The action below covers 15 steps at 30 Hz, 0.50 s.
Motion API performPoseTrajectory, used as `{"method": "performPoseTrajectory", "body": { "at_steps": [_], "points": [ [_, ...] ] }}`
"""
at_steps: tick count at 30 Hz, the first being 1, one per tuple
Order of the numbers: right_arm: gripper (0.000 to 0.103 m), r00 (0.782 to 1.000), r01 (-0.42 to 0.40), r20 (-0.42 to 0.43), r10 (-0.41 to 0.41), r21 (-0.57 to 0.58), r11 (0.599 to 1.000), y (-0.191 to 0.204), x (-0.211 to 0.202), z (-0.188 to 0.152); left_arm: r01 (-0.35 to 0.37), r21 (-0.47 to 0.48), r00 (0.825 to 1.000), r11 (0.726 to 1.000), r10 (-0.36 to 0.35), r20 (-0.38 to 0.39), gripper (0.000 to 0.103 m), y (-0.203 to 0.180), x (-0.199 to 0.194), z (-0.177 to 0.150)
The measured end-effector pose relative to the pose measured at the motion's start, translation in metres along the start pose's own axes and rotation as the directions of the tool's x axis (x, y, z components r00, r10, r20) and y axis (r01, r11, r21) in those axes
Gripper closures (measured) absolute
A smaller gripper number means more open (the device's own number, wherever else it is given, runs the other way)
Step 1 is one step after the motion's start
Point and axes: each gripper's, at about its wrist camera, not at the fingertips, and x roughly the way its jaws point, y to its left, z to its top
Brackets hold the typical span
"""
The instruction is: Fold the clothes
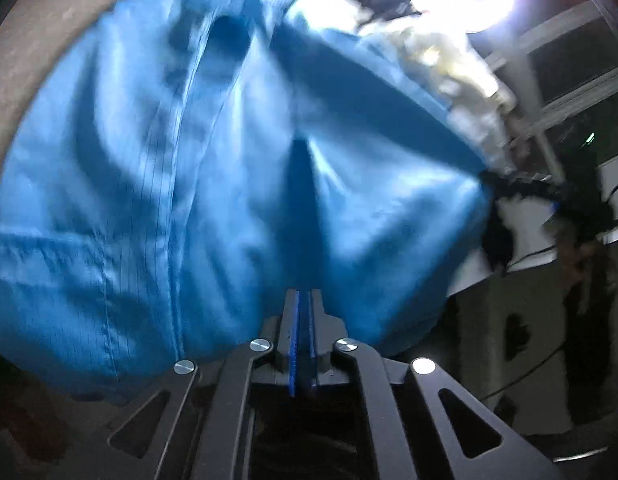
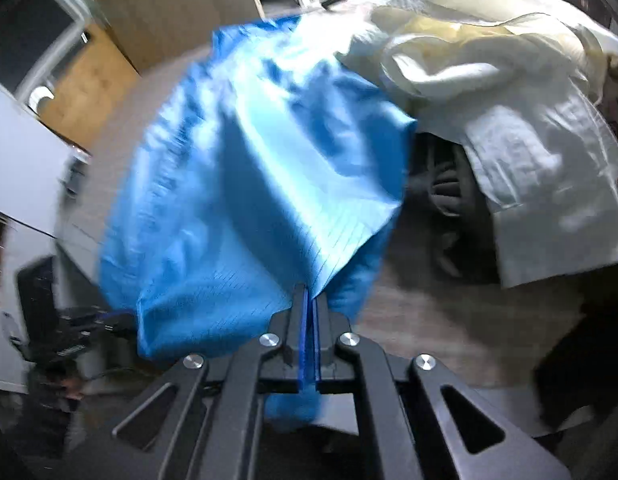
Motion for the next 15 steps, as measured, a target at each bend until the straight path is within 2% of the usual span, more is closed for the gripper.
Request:
{"method": "performPoseTrajectory", "body": {
  "at_steps": [1,2,4,6,8,9,10,12,15],
  "points": [
    [0.100,0.999,0.010,-0.031,-0.010,-0.005,1.000,0.000,0.013,-0.001,-0.009,-0.010,1.000,1.000,0.009,-0.018,0.101,0.003,0.006,-0.003],
    [0.099,0.997,0.017,-0.079,-0.018,-0.014,1.000,0.001,0.027,-0.004,-0.012,-0.017,1.000,1.000,0.012,-0.027,0.097,0.004,0.009,-0.005],
    [0.095,0.988,0.030,-0.148,-0.034,-0.028,0.999,0.004,0.042,-0.011,-0.016,-0.010,1.000,1.000,0.016,-0.013,0.096,0.002,0.001,-0.008],
    [0.094,0.987,0.017,-0.159,-0.025,-0.051,0.999,0.008,0.035,-0.017,-0.029,0.009,0.999,1.000,0.029,0.016,0.096,-0.004,-0.011,-0.008],
    [0.090,0.993,-0.005,-0.120,-0.004,-0.075,0.997,0.011,0.014,-0.016,-0.028,0.030,0.999,0.999,0.027,0.046,0.092,-0.013,-0.023,-0.005],
    [0.082,0.997,0.001,-0.078,-0.008,-0.094,0.996,0.012,0.000,-0.009,-0.031,0.046,0.998,0.998,0.028,0.063,0.091,-0.019,-0.028,-0.002],
    [0.071,0.999,0.018,-0.026,-0.022,-0.116,0.993,0.013,-0.015,0.000,-0.034,0.062,0.997,0.998,0.029,0.075,0.091,-0.023,-0.031,0.001],
    [0.061,0.997,0.067,0.056,-0.059,-0.158,0.985,0.014,-0.026,0.028,-0.056,0.092,0.995,0.994,0.048,0.089,0.091,-0.029,-0.033,0.006],
    [0.057,0.982,0.150,0.148,-0.120,-0.220,0.964,0.014,-0.025,0.077,-0.085,0.124,0.994,0.989,0.075,0.082,0.091,-0.038,-0.024,0.011]
  ]
}}
